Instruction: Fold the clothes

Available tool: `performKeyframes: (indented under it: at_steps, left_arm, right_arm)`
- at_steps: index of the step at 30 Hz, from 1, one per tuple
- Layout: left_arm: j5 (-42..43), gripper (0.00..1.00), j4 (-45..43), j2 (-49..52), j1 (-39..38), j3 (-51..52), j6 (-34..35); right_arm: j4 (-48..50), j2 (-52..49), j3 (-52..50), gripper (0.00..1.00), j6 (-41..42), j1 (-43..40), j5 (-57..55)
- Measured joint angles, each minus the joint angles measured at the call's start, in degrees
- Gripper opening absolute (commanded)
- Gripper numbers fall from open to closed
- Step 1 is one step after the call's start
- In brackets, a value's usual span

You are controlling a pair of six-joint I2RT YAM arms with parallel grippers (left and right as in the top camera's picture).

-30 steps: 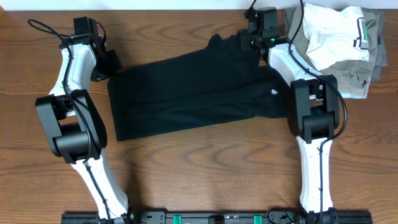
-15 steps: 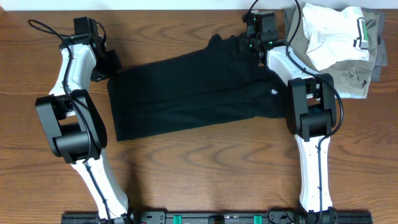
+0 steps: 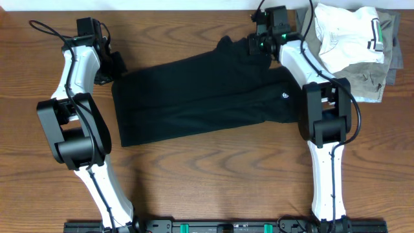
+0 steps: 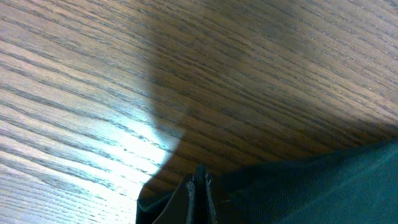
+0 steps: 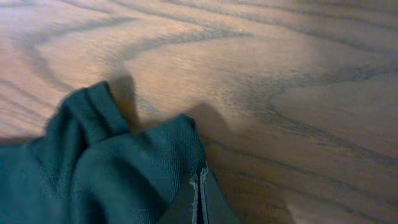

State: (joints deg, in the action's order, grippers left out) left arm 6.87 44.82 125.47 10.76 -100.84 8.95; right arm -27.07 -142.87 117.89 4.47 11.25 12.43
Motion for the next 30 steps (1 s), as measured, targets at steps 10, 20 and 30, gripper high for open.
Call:
performKeyframes:
  at_steps: [10, 20, 30]
  left_arm:
    - [0.0, 0.06, 0.0, 0.0, 0.0, 0.0, 0.0]
    - [0.0, 0.06, 0.0, 0.0, 0.0, 0.0, 0.0]
    - [0.0, 0.06, -0.1, 0.0, 0.0, 0.0, 0.0]
  right_arm:
    - [-11.9, 1.2, 5.4, 0.01, -0.8, 0.6, 0.7]
    - [-32.6, 8.5, 8.0, 0.01, -1.3, 0.7, 3.3]
    - [-38.5, 8.9, 0.8, 0.32, -1.6, 2.7, 3.3]
